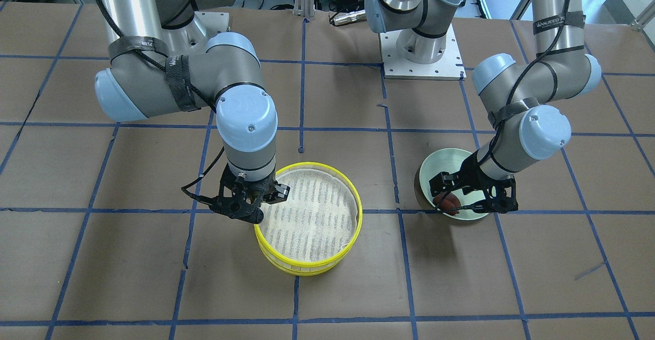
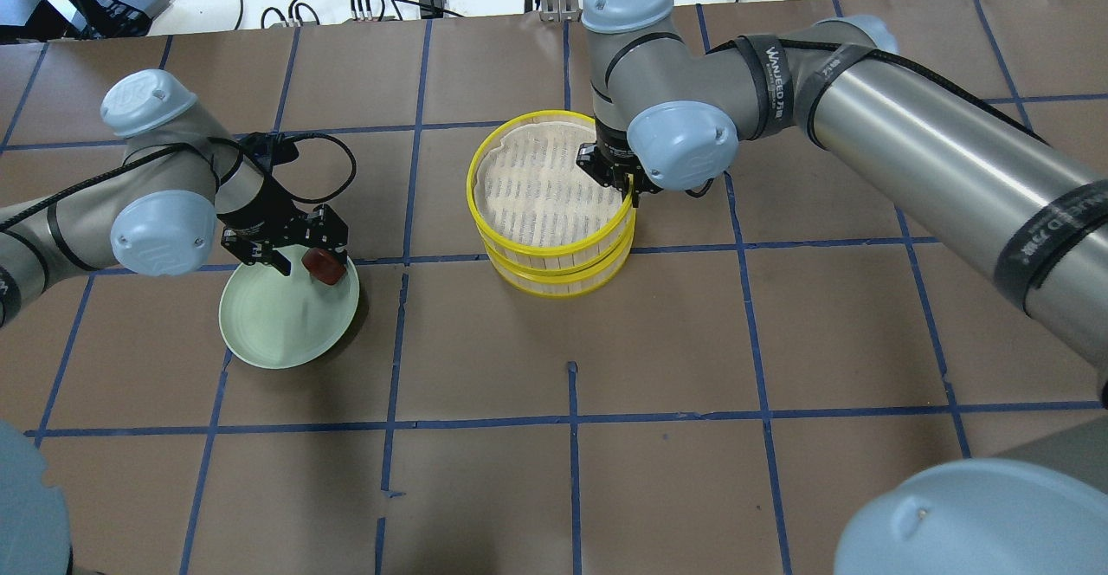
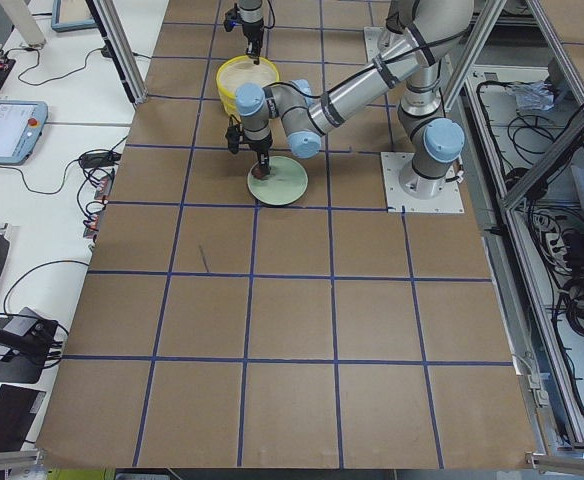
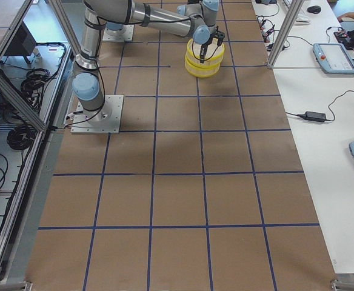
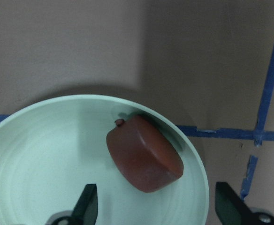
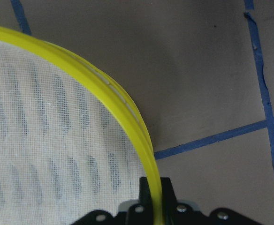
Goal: Place buns in different layers of steamer
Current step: 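Grasp the brown bun on the green plate with the left gripper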
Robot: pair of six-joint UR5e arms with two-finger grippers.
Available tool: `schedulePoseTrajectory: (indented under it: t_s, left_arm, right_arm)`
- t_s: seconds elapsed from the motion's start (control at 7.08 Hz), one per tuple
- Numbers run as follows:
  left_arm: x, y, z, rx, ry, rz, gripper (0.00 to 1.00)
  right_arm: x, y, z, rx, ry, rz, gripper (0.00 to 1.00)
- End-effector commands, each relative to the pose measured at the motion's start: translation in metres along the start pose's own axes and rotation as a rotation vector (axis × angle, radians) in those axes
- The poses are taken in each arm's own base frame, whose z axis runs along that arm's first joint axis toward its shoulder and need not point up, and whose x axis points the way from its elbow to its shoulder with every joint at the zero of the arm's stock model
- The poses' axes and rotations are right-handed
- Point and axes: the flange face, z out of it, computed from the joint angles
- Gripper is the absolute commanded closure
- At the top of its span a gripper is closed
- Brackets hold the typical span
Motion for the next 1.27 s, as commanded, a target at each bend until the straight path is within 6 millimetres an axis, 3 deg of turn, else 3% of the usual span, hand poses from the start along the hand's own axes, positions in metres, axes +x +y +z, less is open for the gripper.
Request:
schedulePoseTrajectory:
  t_s: [0.0,0.14,0.28,0.42,0.56,0.71,0.85,0.99,1.13]
  left_arm:
    - [-0.002,-0.005,0.006,0.014,-0.010,0.040,0.66]
    - [-0.002,-0.005,0.007,0.012,-0.010,0.045,0.85]
    - [-0.002,-0.006,0.007,0.014,-0.010,0.043,0.95]
    - [-0.002,-0.008,0.001,0.043,-0.015,0.051,0.97]
    - [0.006,-0.012,-0.028,0.100,-0.029,0.060,0.98]
    - [0.025,-0.009,-0.058,0.118,-0.036,0.075,0.98]
    - [0.048,0.003,-0.091,0.140,-0.037,0.078,0.97]
    - [0.072,0.011,-0.118,0.155,-0.023,0.069,0.98]
    - [0.109,0.016,-0.135,0.175,0.027,0.042,0.97]
  right_arm:
    - [0.002,0.002,-0.001,-0.003,0.002,-0.001,0.94]
    - [0.002,0.004,0.000,-0.006,0.004,-0.002,0.94]
    - [0.003,0.005,0.002,-0.007,0.005,-0.002,0.93]
    - [0.003,0.005,0.004,-0.009,0.004,-0.002,0.92]
    - [0.003,0.005,0.004,-0.009,0.004,-0.002,0.72]
    - [0.004,0.006,0.004,-0.012,0.008,-0.002,0.15]
    - [0.004,0.006,0.005,-0.020,0.010,-0.010,0.00]
    - [0.012,-0.004,-0.010,0.005,-0.012,-0.019,0.00]
    - [0.045,-0.015,-0.053,0.054,-0.041,-0.078,0.00]
